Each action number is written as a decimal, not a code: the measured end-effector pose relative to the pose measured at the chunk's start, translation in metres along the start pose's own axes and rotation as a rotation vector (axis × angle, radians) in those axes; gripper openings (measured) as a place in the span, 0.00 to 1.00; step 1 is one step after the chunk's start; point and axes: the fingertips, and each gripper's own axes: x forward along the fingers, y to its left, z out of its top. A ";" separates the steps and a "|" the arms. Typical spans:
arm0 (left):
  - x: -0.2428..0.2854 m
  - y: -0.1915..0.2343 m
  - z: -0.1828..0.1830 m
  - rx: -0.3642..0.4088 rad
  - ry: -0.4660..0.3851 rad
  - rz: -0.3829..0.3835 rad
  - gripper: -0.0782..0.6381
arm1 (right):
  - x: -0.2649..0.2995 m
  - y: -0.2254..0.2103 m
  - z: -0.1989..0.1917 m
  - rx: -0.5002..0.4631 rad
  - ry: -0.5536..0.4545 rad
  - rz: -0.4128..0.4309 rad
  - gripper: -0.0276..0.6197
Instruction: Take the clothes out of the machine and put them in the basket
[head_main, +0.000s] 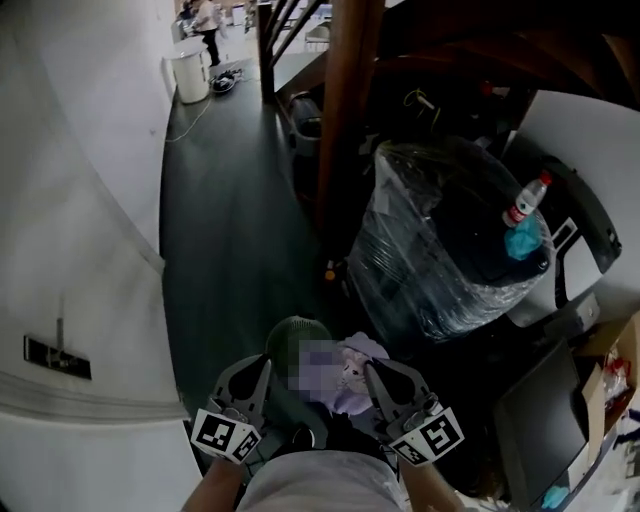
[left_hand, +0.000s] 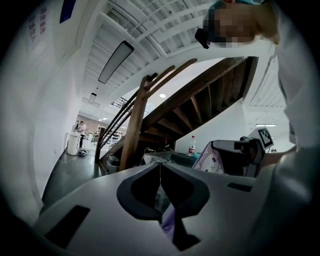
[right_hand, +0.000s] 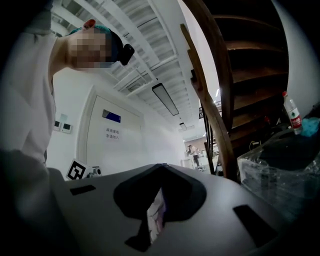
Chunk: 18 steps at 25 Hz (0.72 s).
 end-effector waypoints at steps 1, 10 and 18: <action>0.000 0.005 -0.002 0.001 0.006 0.026 0.14 | 0.008 -0.002 -0.004 0.011 0.006 0.027 0.06; 0.018 0.027 -0.010 -0.004 0.015 0.296 0.14 | 0.066 -0.031 -0.036 0.112 0.077 0.303 0.06; 0.026 0.043 -0.022 -0.036 0.011 0.386 0.14 | 0.099 -0.041 -0.060 0.105 0.159 0.412 0.06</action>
